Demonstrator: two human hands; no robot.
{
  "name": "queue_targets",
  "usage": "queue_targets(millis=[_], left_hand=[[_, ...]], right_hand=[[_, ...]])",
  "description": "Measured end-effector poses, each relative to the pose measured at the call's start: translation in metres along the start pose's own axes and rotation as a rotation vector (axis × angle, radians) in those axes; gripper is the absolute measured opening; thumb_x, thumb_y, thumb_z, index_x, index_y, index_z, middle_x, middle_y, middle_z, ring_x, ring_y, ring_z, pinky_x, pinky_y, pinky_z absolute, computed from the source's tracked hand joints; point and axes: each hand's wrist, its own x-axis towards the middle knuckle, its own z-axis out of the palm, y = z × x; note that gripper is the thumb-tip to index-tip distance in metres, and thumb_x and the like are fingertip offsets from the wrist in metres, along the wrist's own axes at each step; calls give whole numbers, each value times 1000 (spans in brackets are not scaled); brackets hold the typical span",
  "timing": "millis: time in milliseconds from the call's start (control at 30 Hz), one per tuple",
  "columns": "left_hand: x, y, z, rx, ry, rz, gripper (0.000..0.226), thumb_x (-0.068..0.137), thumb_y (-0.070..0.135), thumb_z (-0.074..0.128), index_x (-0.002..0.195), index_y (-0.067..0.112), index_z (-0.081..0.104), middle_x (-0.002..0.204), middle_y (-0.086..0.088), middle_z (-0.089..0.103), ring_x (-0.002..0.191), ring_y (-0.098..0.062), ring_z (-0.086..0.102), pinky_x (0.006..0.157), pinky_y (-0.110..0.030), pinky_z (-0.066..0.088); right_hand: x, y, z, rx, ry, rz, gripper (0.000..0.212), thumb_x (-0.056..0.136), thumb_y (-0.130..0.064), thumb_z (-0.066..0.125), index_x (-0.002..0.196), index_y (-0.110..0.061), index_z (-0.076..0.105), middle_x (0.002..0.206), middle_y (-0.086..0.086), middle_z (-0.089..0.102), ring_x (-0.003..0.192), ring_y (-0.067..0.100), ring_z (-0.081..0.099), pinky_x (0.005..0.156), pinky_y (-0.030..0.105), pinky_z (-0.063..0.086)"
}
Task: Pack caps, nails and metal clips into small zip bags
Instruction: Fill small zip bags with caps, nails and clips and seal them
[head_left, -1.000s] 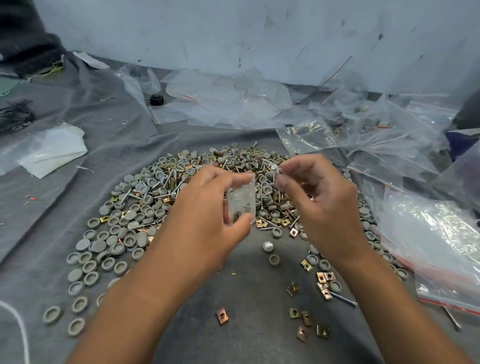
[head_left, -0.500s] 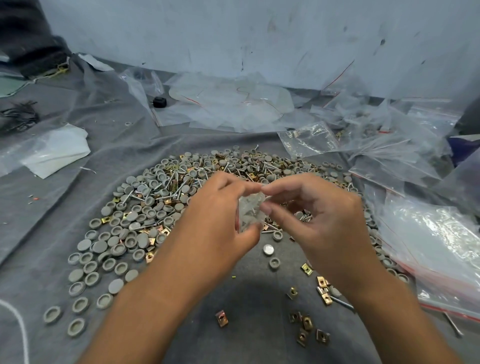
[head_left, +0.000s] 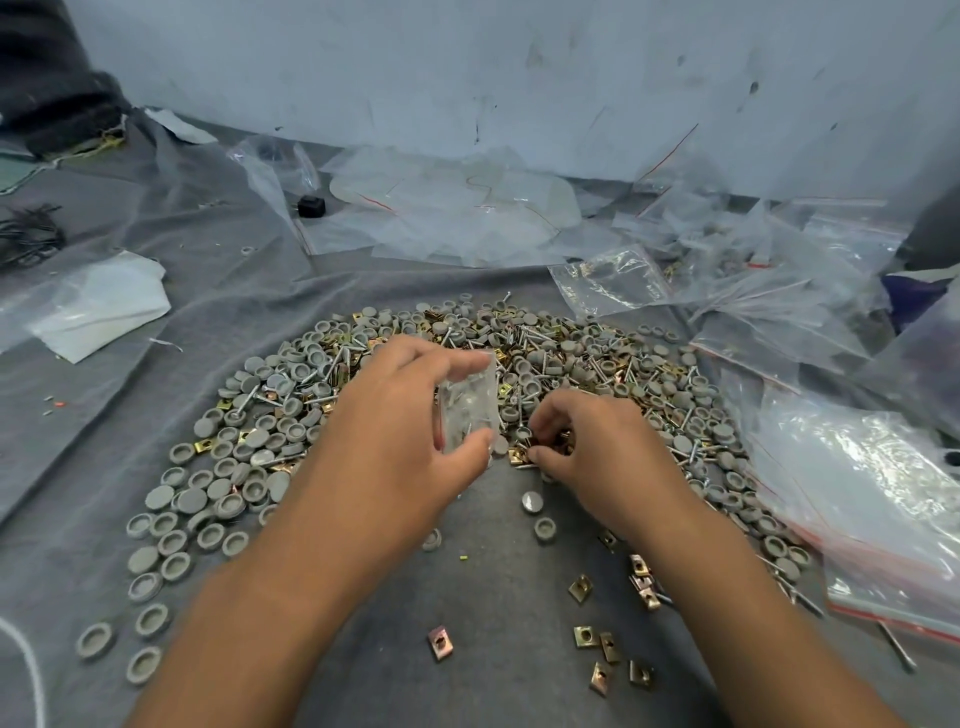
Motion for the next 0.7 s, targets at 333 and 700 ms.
queue_targets(millis=[333, 700], left_hand=[[-1, 2, -6, -8, 18, -18, 55, 81, 32, 75, 133, 38, 58, 106, 24, 50, 80, 2, 55, 76, -3, 38], [-3, 4, -7, -2, 30, -39, 55, 81, 34, 74, 133, 38, 59, 105, 26, 49, 82, 1, 55, 76, -1, 36]], right_hand=[[-2, -2, 2, -69, -15, -122, 19, 94, -23, 62, 111, -32, 62, 98, -15, 67, 93, 9, 63, 82, 35, 55], [-7, 8, -12, -150, -279, -163, 20, 94, -39, 70, 112, -40, 62, 92, -25, 63, 88, -3, 52, 70, 25, 48]])
